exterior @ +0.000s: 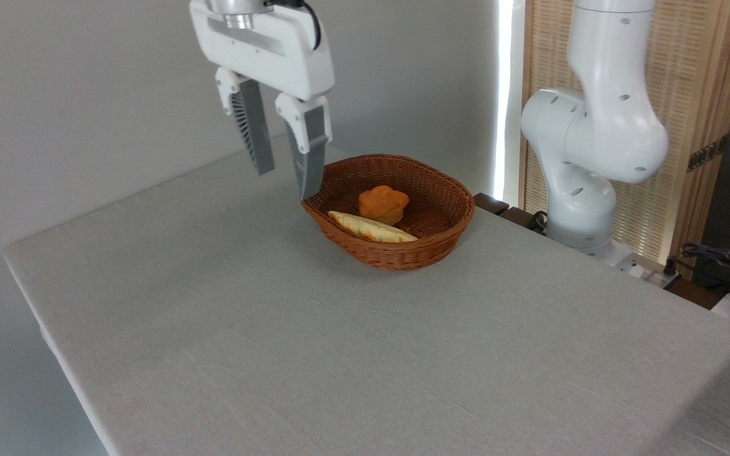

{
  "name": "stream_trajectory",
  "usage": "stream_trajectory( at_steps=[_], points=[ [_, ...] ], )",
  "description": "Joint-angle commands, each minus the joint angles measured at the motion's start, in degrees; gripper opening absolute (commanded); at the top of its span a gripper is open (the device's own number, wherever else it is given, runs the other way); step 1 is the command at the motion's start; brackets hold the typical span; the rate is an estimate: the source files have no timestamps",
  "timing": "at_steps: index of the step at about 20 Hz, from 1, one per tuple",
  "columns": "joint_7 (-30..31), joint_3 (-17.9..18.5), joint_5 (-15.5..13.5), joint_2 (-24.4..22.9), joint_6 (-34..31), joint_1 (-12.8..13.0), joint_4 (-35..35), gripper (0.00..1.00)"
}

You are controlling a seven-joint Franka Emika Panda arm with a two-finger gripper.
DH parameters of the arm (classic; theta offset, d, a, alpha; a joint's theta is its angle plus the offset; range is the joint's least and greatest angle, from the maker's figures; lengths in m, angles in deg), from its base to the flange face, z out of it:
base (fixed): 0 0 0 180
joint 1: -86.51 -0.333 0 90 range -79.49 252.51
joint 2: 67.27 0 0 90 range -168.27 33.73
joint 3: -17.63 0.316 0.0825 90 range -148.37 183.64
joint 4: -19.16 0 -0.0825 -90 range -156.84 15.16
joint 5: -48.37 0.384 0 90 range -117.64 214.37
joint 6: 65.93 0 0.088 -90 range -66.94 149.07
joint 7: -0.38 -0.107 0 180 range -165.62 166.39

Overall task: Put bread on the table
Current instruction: 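Move the open gripper over the orange bread roll in the basket, then lower the gripper onto the orange bread roll and close on it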

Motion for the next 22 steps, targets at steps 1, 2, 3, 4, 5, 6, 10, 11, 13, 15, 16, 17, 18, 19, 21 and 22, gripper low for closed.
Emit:
stream_trajectory(
  at_steps=[1,2,3,4,5,6,10,11,13,15,16,17,18,19,21,22],
  points=[
    [-0.71,-0.74,-3.50,-9.48,0.16,2.11,-12.26,1.00],
    [-0.71,-0.83,-3.60,-11.59,0.16,3.61,-15.15,1.00],
    [-0.71,-0.83,-3.60,-13.35,0.16,5.19,-17.88,1.00],
    [-0.62,-0.83,-3.69,-14.94,0.16,6.51,-20.43,1.00],
    [-0.53,-0.83,-4.04,-16.69,0.16,7.56,-23.15,1.00],
    [-0.53,-0.83,-4.47,-18.45,0.16,8.97,-25.71,1.00],
    [-0.53,-1.79,-9.30,-20.14,0.51,13.37,-33.01,1.00],
    [-0.44,-3.19,-9.75,-20.22,1.03,13.38,-34.42,1.00],
    [-0.09,-5.74,-9.84,-20.14,2.43,13.38,-36.36,1.00],
    [0.08,-6.72,-9.84,-20.05,5.68,13.38,-38.29,1.00],
    [0.08,-7.59,-9.84,-19.96,6.83,13.38,-39.17,1.00],
    [0.00,-8.29,-9.75,-19.96,8.14,13.38,-40.14,1.00],
    [0.00,-8.48,-9.75,-19.79,9.64,13.38,-41.02,1.00],
    [0.08,-8.56,-9.75,-19.70,11.22,13.38,-41.89,1.00],
    [0.08,-9.61,-9.75,-19.52,13.42,13.38,-43.30,1.00],
    [0.08,-10.49,-9.75,-19.35,14.04,13.38,-43.92,1.00]
  ],
)
